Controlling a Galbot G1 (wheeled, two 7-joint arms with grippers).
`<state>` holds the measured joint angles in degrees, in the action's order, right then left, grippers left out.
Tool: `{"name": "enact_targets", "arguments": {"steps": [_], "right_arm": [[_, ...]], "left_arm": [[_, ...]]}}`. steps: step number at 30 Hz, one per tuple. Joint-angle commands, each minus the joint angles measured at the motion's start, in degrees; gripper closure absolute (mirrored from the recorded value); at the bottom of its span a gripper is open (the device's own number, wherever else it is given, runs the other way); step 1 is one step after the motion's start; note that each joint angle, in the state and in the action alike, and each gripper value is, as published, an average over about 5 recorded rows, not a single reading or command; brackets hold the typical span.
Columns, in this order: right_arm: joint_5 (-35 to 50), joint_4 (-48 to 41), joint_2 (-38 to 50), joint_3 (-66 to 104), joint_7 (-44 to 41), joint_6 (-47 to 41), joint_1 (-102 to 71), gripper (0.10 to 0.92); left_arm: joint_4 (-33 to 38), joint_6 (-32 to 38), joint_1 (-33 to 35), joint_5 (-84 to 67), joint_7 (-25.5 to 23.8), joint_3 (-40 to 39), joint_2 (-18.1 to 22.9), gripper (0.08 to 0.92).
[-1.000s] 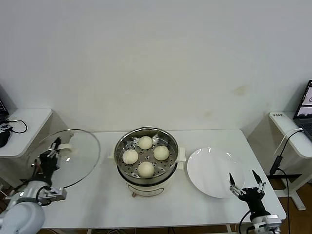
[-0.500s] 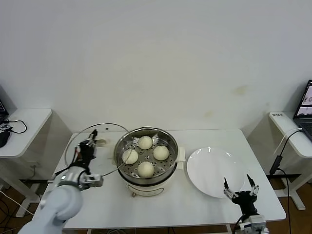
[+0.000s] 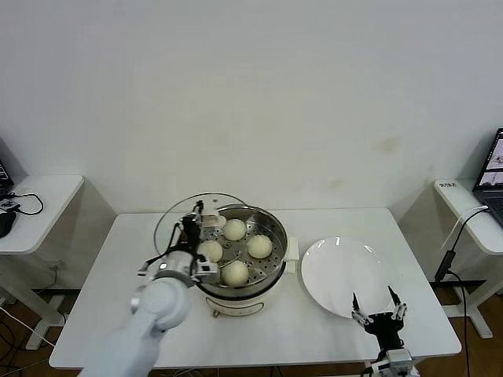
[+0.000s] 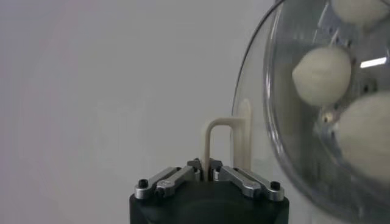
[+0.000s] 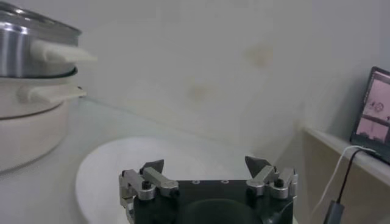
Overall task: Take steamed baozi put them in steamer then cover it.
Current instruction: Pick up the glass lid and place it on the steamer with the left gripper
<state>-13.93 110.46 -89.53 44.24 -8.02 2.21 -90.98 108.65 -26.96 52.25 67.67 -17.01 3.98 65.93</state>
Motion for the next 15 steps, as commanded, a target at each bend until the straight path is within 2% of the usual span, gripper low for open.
{"name": "enact_targets", "arguments": {"steps": [1,15], "right_arm": [[-1.98,-0.58,-0.73,-0.43,0.13,-0.02,0.15,0.202],[-2.00,-1.26,-0.53,-0.35,0.16,0.30,0.12,0.203]], "left_arm": [[-2.56,-0.93,-3.80,10.40,-3.73,-4.79,10.19,0.858],[-1.63,-0.02,1.11,12.92,-4.15,-4.04,11.38,0.858]]}}
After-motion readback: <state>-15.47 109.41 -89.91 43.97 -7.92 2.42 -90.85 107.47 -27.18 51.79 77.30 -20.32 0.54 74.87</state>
